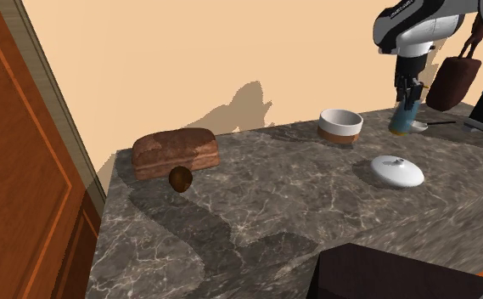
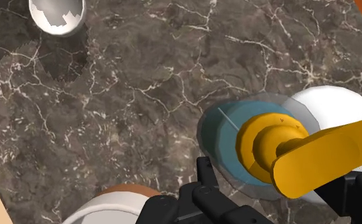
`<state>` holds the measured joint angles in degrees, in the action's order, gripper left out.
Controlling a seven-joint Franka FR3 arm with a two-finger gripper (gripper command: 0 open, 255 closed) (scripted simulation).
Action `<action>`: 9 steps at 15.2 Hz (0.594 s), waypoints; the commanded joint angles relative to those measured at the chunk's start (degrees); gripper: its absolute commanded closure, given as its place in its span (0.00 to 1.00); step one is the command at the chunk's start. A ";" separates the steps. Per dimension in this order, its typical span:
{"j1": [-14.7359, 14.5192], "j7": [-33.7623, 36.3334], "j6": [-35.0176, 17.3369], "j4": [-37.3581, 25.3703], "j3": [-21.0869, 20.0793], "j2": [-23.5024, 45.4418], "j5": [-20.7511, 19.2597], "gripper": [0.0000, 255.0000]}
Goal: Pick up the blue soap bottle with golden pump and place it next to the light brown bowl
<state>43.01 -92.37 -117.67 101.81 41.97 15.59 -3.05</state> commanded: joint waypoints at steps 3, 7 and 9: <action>0.25 0.03 -2.90 2.16 -0.23 0.89 0.52 1.00; 0.60 -0.03 -5.65 3.89 -0.60 2.14 1.29 1.00; 0.80 -0.10 -7.00 4.68 -0.82 2.83 1.73 1.00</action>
<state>43.70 -92.44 -123.91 106.09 41.28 18.02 -1.58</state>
